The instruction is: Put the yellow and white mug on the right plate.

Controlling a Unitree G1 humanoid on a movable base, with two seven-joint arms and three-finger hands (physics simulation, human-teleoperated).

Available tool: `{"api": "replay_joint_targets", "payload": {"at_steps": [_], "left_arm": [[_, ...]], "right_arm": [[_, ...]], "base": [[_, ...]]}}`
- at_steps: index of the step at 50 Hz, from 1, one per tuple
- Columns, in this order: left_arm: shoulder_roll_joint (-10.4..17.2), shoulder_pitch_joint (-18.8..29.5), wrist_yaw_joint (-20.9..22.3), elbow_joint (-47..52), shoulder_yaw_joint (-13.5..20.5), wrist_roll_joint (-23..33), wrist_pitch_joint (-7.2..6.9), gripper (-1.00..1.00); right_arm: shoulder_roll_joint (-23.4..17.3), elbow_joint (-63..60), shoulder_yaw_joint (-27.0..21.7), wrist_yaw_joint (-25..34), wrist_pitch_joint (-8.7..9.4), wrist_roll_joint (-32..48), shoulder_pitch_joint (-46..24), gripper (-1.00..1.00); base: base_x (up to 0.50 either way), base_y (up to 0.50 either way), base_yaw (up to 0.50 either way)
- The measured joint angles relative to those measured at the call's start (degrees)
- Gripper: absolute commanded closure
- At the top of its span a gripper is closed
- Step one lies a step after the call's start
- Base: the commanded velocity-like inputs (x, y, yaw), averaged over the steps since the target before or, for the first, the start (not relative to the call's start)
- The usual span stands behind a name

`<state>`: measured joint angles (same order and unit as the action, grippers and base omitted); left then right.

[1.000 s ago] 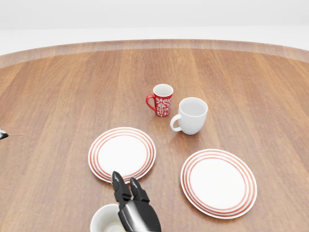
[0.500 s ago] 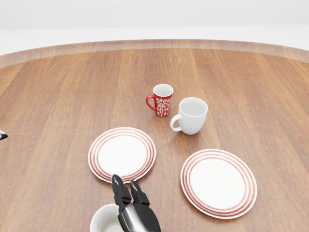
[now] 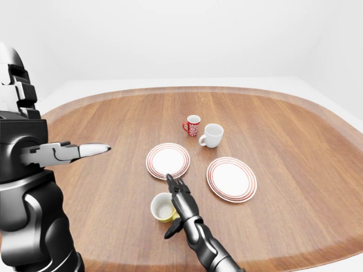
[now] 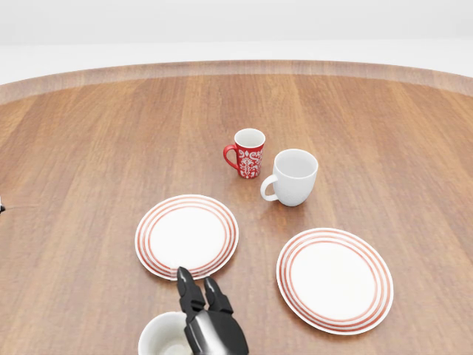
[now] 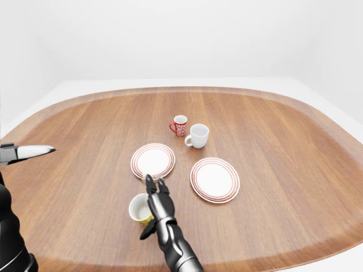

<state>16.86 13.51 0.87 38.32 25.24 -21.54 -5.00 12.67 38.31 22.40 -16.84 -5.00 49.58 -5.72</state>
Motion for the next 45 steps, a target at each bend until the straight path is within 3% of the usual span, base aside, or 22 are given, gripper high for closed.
{"api": "replay_joint_targets", "payload": {"at_steps": [45], "left_arm": [[0.86,0.59,-0.89,0.39,0.85,-1.90,0.00,-1.00]], "right_arm": [[0.75,3.49,-1.06,-2.25,0.00,1.14,-1.86,-1.00]], "base": [[0.00,0.00,0.00]]}}
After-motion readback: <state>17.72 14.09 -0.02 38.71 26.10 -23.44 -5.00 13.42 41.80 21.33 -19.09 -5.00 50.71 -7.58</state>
